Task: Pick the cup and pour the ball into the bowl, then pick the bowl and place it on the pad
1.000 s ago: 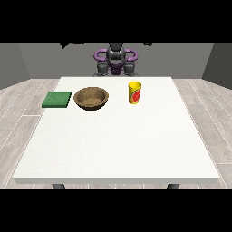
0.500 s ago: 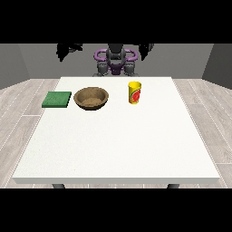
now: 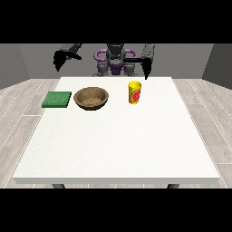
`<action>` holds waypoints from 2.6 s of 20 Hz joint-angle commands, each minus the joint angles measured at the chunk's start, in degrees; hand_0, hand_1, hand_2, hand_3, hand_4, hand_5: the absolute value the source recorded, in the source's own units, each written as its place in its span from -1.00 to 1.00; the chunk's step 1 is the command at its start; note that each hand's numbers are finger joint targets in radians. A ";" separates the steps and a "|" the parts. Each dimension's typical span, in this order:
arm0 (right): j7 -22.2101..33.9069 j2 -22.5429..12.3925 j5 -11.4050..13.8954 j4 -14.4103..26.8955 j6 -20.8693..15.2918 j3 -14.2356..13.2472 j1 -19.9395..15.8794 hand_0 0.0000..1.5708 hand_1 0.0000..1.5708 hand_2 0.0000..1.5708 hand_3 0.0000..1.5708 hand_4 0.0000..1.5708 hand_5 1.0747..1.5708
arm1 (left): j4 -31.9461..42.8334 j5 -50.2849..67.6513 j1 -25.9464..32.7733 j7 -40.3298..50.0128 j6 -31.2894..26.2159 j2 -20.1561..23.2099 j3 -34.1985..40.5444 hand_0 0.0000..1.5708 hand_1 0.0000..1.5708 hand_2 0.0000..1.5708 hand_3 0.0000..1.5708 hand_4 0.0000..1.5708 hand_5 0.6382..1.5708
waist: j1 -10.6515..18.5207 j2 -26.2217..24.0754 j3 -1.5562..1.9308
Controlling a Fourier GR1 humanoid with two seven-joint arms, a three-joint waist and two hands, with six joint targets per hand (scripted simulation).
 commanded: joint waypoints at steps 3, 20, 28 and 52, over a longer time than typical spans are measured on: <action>0.35 -3.10 -2.25 2.33 2.09 -2.67 -2.50 -1.00 -1.00 -1.00 -1.00 -0.74 1.00 | 12.84 0.74 0.43 -11.33 -2.67 0.04 3.01 -1.00 -1.00 -1.00 -1.00 -1.00 0.80 | -0.29 -0.47 -0.01; -2.79 -8.32 -6.96 4.62 7.76 -7.18 -5.43 -1.00 -1.00 -1.00 -0.95 -1.00 1.00 | 37.35 -3.68 -10.54 -30.33 8.60 3.58 11.54 0.63 0.63 1.00 1.00 0.36 0.99 | -7.33 7.15 0.03; 7.63 -11.33 -8.75 8.37 7.96 -6.89 -7.03 -1.00 -1.00 -1.00 -0.79 -0.84 1.00 | 40.32 -18.23 -12.22 -19.10 25.20 0.82 2.18 0.64 0.64 1.00 1.00 0.48 0.95 | -5.63 -5.86 0.17; 4.74 -11.99 -9.79 24.05 11.47 -9.10 -5.87 -1.00 -1.00 -1.00 -0.76 -0.44 1.00 | 53.30 -62.26 -36.10 36.72 16.41 -2.28 -33.99 -1.00 -1.00 1.00 0.79 0.18 0.97 | -2.02 -18.53 0.08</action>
